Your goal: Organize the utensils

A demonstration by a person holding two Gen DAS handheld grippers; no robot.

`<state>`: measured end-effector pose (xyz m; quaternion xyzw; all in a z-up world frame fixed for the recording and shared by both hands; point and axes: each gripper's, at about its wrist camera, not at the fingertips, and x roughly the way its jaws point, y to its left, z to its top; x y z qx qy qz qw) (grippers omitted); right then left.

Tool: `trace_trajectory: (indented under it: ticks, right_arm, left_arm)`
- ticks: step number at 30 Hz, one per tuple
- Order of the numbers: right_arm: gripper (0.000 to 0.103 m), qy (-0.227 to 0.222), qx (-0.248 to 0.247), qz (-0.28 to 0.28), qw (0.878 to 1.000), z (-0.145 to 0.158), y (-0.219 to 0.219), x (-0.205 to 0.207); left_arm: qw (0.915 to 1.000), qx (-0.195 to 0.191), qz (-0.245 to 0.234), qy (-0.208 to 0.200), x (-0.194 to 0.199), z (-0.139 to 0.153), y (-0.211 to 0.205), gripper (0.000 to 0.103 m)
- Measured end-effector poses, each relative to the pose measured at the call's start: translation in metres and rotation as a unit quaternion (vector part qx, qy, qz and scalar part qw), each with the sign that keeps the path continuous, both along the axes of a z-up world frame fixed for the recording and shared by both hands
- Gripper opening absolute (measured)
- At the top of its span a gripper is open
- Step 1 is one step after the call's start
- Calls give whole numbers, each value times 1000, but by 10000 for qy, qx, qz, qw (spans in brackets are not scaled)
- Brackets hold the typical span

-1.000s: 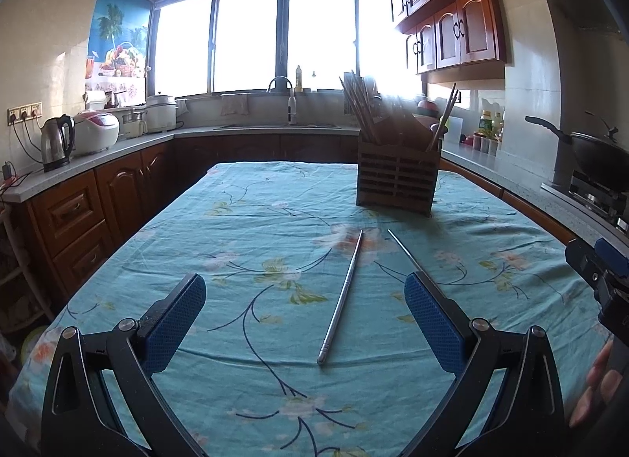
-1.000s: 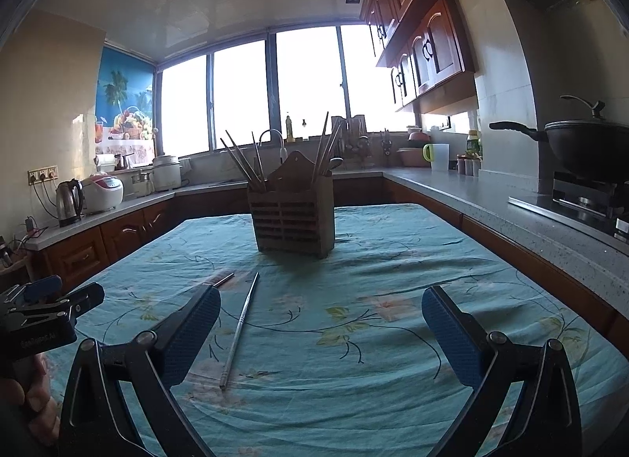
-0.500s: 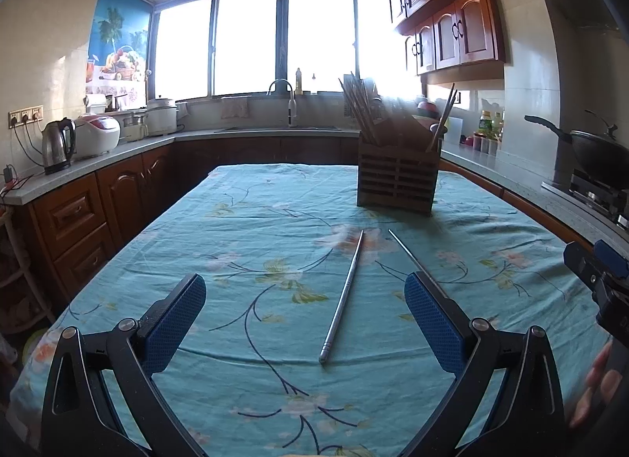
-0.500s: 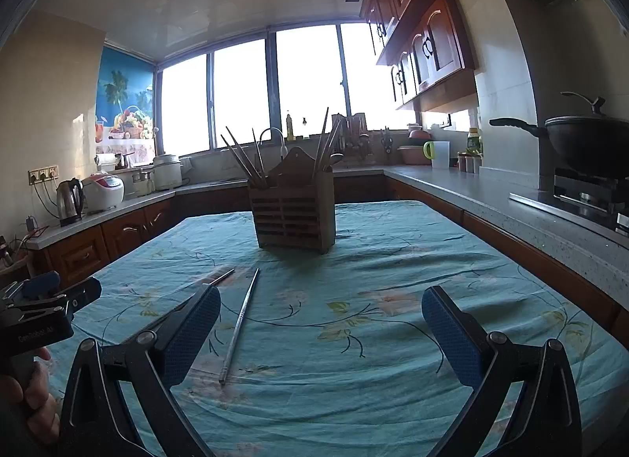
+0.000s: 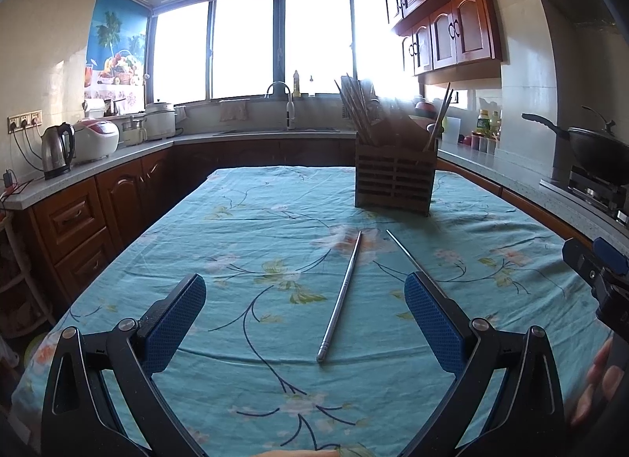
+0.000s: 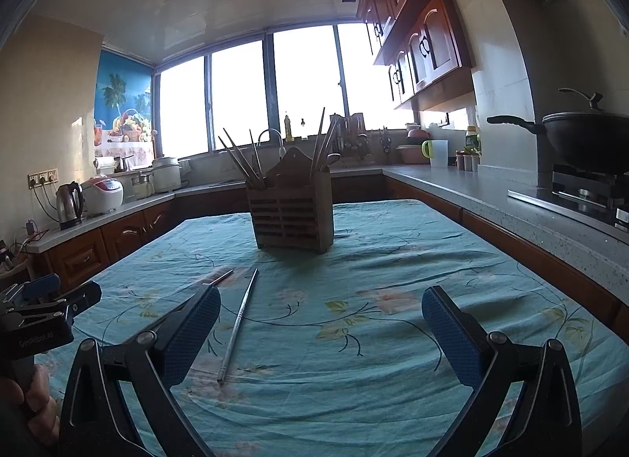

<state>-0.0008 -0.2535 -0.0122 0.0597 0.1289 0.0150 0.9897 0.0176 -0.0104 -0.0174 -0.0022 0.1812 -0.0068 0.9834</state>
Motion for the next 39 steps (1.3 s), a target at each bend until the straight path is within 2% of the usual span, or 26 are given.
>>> trace_trajectory:
  ticks: [39]
  right_arm:
    - [103,-18,83,15,10000,3,0,-3]
  left_arm:
    - [10000,83,-50,1,-1,0,-3,103]
